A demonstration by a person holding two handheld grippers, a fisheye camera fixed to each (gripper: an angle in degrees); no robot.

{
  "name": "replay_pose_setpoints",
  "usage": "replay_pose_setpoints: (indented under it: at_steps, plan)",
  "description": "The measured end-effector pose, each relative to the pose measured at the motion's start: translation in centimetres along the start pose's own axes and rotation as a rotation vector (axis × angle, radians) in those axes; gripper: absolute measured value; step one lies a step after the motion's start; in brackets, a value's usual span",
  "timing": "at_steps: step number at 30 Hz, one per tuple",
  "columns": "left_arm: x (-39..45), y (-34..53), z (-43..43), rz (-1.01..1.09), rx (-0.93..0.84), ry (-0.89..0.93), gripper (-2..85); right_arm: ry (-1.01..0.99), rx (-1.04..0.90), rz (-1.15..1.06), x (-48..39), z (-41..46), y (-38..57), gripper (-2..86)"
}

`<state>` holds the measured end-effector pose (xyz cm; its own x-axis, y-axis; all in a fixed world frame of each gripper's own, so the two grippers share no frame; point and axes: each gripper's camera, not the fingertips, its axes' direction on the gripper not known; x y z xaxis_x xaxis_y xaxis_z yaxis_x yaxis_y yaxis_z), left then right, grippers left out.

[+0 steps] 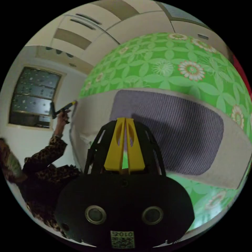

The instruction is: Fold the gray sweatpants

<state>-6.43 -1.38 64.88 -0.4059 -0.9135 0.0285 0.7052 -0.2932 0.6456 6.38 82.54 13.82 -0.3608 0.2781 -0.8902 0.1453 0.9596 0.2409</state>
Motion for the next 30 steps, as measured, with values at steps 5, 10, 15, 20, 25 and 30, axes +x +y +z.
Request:
replay_pose_setpoints:
  at_steps: [5,10,15,20,25,30]
  plan:
    - [-3.3,8.9,-10.1,-0.066,0.188,0.022,1.6,-0.216,0.179,0.059,1.6,-3.6,12.7,8.3]
    - [-9.2,20.5,-13.5,-0.344,0.148,0.010,5.0,-0.428,0.443,0.279,3.8,-5.0,31.1,10.6]
    - [-14.1,30.5,-13.1,-0.639,0.176,0.304,8.5,-0.502,0.655,0.553,4.1,-3.6,45.3,11.6]
    - [-16.3,34.1,-11.3,-0.759,0.223,0.528,9.6,-0.535,0.779,0.779,3.8,-0.8,54.6,12.7]
    - [-16.6,32.2,-11.0,-0.729,0.239,0.548,6.5,-0.558,0.860,0.871,3.4,1.6,58.7,13.5]
    - [-16.7,30.5,-12.9,-0.717,0.190,0.435,2.1,-0.573,0.863,0.832,2.9,2.2,58.6,13.2]
